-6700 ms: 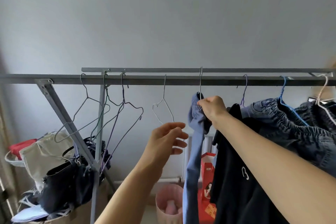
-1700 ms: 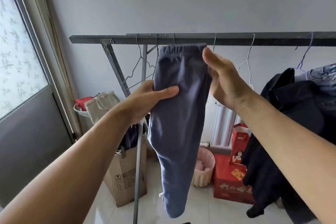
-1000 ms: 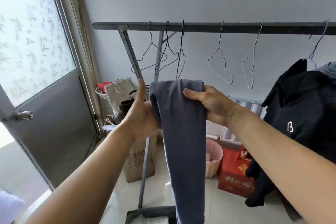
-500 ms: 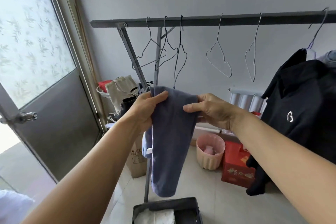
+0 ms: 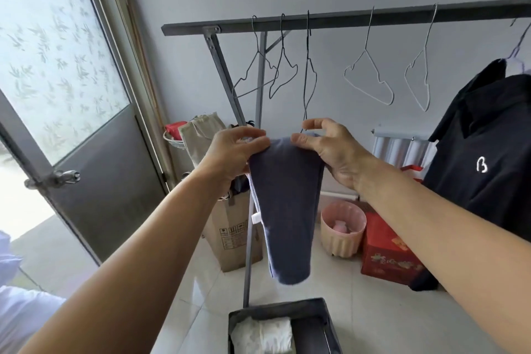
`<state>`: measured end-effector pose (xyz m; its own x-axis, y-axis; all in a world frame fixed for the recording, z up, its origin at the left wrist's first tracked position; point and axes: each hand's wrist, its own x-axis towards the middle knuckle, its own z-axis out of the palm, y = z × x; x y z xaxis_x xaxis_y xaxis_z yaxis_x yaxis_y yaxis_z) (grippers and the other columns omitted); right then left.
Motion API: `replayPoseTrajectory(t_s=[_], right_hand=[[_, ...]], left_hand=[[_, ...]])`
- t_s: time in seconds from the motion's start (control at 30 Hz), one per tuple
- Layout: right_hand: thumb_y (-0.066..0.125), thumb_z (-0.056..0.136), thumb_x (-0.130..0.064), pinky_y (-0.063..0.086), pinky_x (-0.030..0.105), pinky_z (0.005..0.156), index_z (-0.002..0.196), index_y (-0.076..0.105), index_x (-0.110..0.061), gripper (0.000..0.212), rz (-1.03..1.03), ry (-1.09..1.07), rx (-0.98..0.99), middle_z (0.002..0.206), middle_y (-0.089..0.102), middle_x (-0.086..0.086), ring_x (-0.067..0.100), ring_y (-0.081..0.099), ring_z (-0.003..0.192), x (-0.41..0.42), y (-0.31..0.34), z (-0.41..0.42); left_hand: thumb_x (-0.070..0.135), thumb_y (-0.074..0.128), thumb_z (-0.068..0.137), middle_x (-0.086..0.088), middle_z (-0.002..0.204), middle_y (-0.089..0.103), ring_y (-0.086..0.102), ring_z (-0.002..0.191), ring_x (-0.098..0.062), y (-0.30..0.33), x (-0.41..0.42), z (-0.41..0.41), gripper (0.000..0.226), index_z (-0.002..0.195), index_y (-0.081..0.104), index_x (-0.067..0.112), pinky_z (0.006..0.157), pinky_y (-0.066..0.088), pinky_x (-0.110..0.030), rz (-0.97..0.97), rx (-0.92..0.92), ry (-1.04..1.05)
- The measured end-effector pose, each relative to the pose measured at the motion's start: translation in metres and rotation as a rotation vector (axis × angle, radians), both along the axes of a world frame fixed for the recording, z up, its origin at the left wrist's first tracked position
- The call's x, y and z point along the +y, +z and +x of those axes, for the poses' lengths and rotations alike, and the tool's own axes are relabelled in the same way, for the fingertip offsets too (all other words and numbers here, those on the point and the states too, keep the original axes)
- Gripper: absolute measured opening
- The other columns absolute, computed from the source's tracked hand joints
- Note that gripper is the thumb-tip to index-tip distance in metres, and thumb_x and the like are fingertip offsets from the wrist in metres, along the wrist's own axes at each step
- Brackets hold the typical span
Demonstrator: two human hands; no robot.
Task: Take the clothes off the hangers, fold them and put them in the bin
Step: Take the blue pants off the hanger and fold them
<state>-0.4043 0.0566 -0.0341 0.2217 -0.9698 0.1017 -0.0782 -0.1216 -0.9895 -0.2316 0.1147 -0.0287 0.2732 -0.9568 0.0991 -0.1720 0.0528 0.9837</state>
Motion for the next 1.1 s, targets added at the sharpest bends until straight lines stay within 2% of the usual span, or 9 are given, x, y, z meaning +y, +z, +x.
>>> replayPoseTrajectory(t_s=[0.1,0.2,0.4,0.5,0.73,0.83,0.93,1.03,1.1], right_hand=[[0.071,0.077,0.007,0.049,0.032,0.089,0.115,0.056,-0.013,0.046,0.008,0.164,0.009,0.109,0.06,0.014,0.023,0.058,0.099,0.007,-0.003,-0.005],[0.065,0.078,0.012,0.049,0.022,0.075,0.117,0.055,-0.012,0.047,-0.12,0.125,0.252,0.099,0.06,0.006,0.017,0.058,0.089,0.012,-0.001,-0.005],[0.064,0.087,-0.009,0.052,0.037,0.08,0.095,0.063,-0.019,0.013,-0.424,-0.058,0.533,0.09,0.063,0.002,0.021,0.06,0.086,0.013,0.001,-0.005],[0.067,0.085,-0.014,0.05,0.034,0.08,0.086,0.063,-0.029,0.016,-0.493,-0.11,0.574,0.098,0.06,0.007,0.021,0.058,0.085,0.007,-0.001,-0.006],[0.062,0.092,-0.021,0.055,0.042,0.071,0.112,0.049,-0.015,0.025,-0.365,-0.176,0.394,0.089,0.056,0.006,0.027,0.064,0.074,0.013,-0.008,0.014],[0.05,0.097,-0.049,0.053,0.035,0.059,0.103,0.05,-0.01,0.04,-0.184,-0.03,0.213,0.094,0.064,0.013,0.022,0.067,0.058,0.037,-0.013,0.02],[0.05,0.081,-0.073,0.047,0.028,0.07,0.11,0.057,-0.012,0.068,-0.059,0.24,0.164,0.101,0.068,0.01,0.014,0.064,0.081,0.063,-0.025,0.022],[0.079,0.07,-0.056,0.049,0.023,0.079,0.124,0.053,-0.023,0.067,-0.091,0.266,0.201,0.11,0.066,-0.009,0.003,0.061,0.097,0.074,-0.05,0.035],[0.081,0.077,-0.032,0.05,0.025,0.085,0.116,0.063,-0.022,0.044,-0.16,0.112,0.157,0.102,0.07,-0.011,0.002,0.064,0.094,0.073,-0.062,0.049]], left_hand=[[0.004,0.081,0.076,-0.016,0.11,0.069,0.067,0.095,-0.023,-0.003,0.006,0.008,0.048,0.121,0.065,0.011,0.096,0.054,-0.04,-0.009,-0.024,-0.111],[0.002,0.081,0.071,-0.008,0.12,0.061,0.061,0.107,-0.022,-0.003,0.008,0.011,0.071,0.135,0.053,0.013,0.1,0.05,-0.036,0.048,-0.416,-0.126],[0.026,0.07,0.086,-0.003,0.097,0.06,0.056,0.098,-0.023,0.002,0.01,0.015,0.016,0.098,0.064,0.02,0.077,0.04,-0.032,-0.086,-0.884,-0.005],[0.037,0.074,0.082,-0.001,0.105,0.048,0.041,0.105,-0.017,0.007,0.015,0.017,0.018,0.087,0.063,0.024,0.084,0.028,-0.028,-0.118,-0.949,0.007],[0.019,0.067,0.082,-0.012,0.073,0.064,0.066,0.063,-0.03,0.009,0.017,0.006,0.016,0.085,0.061,0.004,0.062,0.058,-0.041,-0.023,-0.477,-0.042],[0.007,0.061,0.089,-0.019,0.076,0.062,0.064,0.056,-0.028,0.007,0.019,0.004,0.014,0.092,0.058,-0.006,0.055,0.06,-0.039,-0.017,-0.205,0.013],[0.001,0.057,0.092,-0.017,0.072,0.06,0.064,0.048,-0.018,0.01,0.02,0.001,0.004,0.088,0.057,0.0,0.046,0.056,-0.028,-0.046,0.044,0.058],[0.004,0.062,0.093,-0.013,0.071,0.055,0.064,0.053,-0.018,0.017,0.021,-0.003,0.008,0.094,0.054,0.006,0.048,0.058,-0.029,-0.065,0.296,0.084],[0.009,0.067,0.091,-0.014,0.075,0.055,0.065,0.064,-0.024,0.021,0.022,-0.004,0.017,0.083,0.052,0.005,0.059,0.062,-0.035,-0.074,0.382,0.07]])
